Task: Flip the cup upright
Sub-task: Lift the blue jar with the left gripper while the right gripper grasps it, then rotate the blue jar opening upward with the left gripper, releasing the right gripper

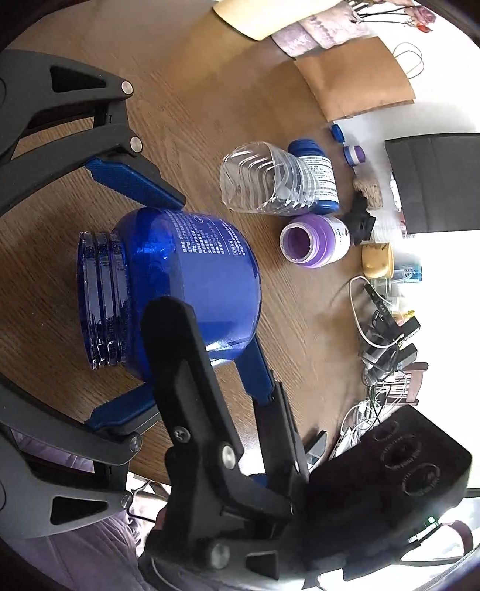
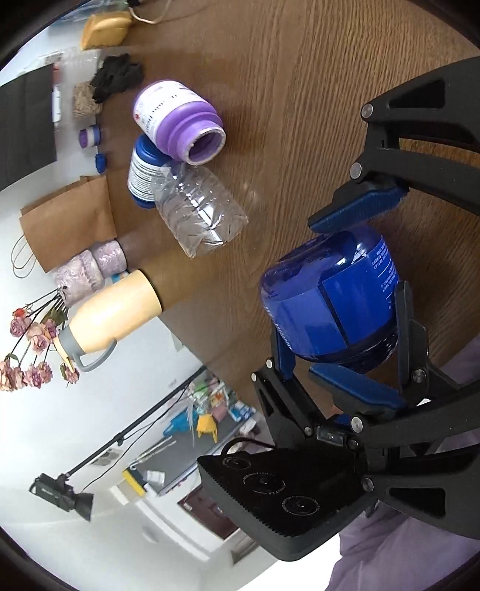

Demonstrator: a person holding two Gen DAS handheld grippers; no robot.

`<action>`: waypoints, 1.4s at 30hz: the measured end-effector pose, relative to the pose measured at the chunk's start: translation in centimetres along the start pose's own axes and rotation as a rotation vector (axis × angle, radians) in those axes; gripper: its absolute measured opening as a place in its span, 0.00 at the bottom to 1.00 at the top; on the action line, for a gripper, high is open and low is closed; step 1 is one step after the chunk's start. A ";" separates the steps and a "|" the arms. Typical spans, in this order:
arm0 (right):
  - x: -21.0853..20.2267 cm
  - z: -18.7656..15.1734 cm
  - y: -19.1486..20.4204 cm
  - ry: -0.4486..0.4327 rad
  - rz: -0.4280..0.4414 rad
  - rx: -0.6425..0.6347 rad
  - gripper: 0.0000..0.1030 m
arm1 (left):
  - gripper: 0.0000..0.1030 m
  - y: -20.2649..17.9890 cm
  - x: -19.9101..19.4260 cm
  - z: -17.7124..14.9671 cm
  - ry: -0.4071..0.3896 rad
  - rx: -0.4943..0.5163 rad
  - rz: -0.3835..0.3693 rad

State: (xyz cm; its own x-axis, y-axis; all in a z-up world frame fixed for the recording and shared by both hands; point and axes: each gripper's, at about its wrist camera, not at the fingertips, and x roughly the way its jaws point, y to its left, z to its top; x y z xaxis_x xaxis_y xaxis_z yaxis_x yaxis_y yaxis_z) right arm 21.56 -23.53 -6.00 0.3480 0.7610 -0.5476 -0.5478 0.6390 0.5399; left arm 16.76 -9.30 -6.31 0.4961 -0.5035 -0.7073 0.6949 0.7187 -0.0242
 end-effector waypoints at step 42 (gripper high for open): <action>-2.7 -0.5 -7.1 -0.204 0.097 0.388 0.61 | 0.81 2.5 1.8 1.9 -0.002 -0.198 0.004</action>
State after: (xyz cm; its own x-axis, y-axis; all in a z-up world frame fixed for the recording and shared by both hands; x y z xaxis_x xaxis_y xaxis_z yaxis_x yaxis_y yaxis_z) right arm 24.11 -30.15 -8.70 0.4732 0.8009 -0.3668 -0.2730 0.5293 0.8033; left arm 20.37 -9.34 -6.33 0.4997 -0.5014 -0.7063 0.5769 0.8009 -0.1604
